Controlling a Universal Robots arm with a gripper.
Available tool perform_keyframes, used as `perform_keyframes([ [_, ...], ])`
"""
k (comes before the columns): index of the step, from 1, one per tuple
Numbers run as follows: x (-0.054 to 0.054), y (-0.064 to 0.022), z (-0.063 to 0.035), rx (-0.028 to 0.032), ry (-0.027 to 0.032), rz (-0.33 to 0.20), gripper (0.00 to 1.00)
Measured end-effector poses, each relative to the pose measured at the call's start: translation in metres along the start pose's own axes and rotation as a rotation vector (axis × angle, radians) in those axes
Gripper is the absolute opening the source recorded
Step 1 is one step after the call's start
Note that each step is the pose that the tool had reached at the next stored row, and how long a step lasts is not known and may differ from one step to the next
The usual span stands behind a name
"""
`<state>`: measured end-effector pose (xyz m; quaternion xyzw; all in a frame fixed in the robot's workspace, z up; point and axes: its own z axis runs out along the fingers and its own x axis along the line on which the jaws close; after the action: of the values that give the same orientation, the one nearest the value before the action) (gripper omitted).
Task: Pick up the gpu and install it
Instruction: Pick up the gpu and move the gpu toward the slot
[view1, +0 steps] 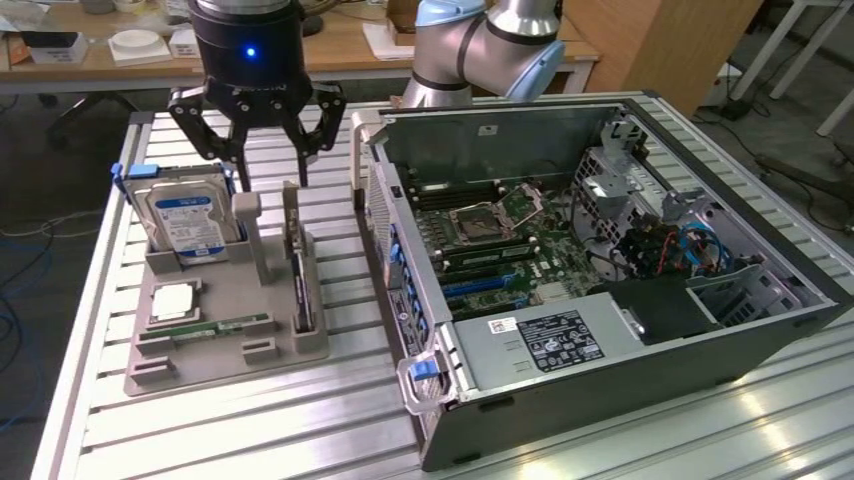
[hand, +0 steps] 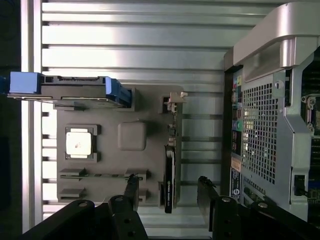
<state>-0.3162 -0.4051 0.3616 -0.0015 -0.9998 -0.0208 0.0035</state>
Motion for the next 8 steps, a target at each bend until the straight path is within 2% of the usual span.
perform_keyframes([
  [8,0.0,-0.0002,0.0048,0.0,0.0,0.0,0.59],
])
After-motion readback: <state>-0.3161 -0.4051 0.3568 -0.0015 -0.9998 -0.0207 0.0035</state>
